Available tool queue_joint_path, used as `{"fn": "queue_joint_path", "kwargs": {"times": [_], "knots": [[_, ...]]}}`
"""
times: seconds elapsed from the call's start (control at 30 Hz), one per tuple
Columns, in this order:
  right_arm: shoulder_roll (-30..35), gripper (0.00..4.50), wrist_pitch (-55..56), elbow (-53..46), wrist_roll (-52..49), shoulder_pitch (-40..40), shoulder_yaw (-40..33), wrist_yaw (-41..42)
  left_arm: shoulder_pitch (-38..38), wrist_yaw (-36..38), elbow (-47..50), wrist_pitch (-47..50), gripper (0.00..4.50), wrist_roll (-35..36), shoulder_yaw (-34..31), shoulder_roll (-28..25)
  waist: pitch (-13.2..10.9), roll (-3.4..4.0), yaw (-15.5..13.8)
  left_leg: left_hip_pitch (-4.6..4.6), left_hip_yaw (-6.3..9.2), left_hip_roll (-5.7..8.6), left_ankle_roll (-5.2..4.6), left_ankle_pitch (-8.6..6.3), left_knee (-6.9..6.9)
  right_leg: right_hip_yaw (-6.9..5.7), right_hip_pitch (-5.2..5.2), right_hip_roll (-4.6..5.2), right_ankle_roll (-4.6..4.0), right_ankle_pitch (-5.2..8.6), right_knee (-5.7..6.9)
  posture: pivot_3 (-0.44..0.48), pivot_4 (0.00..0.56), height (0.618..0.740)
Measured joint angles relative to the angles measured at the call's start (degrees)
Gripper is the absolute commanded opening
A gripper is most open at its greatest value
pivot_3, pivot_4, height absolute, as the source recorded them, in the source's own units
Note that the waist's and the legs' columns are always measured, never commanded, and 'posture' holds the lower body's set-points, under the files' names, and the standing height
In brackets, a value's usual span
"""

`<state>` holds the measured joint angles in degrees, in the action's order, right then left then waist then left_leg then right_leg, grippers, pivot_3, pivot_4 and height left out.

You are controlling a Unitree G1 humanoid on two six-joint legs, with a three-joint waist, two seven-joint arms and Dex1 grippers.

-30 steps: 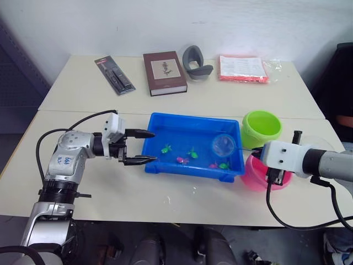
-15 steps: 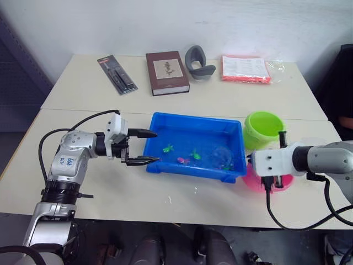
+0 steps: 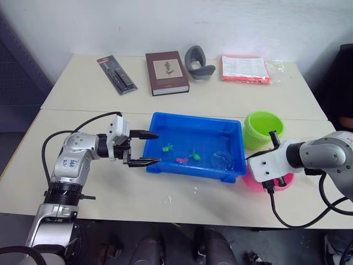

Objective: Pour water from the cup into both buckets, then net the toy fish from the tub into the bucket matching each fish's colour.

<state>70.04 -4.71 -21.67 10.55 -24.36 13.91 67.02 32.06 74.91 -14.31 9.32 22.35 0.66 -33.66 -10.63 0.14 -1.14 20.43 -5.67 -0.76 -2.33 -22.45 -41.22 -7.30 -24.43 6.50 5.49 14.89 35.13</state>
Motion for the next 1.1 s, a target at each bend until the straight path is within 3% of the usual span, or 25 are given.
{"fn": "queue_joint_path", "kwargs": {"times": [0.23,0.5,0.7,1.1], "knots": [[-4.98,0.00,-0.50,1.58,0.04,-2.31,1.90,3.76,-0.67,-0.32,0.03,0.10,4.47,0.01,-0.02,0.04,0.00,0.00,-0.05,0.00,0.02,0.00,0.00,0.00,-0.01,-0.03,0.00,0.00,0.00,0.00,0.01,0.000,0.150,0.740],[-7.64,0.00,-13.45,-0.45,-5.94,-1.96,-0.17,5.98,-0.93,-0.51,0.03,0.09,4.47,0.02,-0.26,-0.09,0.00,0.00,-0.05,0.00,0.05,0.00,0.00,0.00,-0.01,-0.04,0.01,0.01,0.00,0.00,0.03,0.000,0.150,0.740],[-9.12,0.00,-20.25,-1.02,-10.57,-1.52,-3.17,4.80,-0.93,-0.76,0.02,-0.02,4.47,0.01,-0.60,-0.15,0.00,0.00,-0.06,0.01,0.06,0.01,0.00,0.00,-0.01,-0.05,0.01,0.02,-0.01,0.00,0.03,0.000,0.150,0.740],[-11.44,0.00,-22.11,-0.99,-12.96,1.45,-5.20,0.03,-0.90,-0.74,-0.43,-0.74,4.47,-0.01,-0.63,-0.17,0.00,0.00,-0.07,0.01,0.04,0.03,0.00,0.00,-0.01,-0.04,0.01,0.02,-0.01,0.00,0.04,0.000,0.150,0.740]]}}
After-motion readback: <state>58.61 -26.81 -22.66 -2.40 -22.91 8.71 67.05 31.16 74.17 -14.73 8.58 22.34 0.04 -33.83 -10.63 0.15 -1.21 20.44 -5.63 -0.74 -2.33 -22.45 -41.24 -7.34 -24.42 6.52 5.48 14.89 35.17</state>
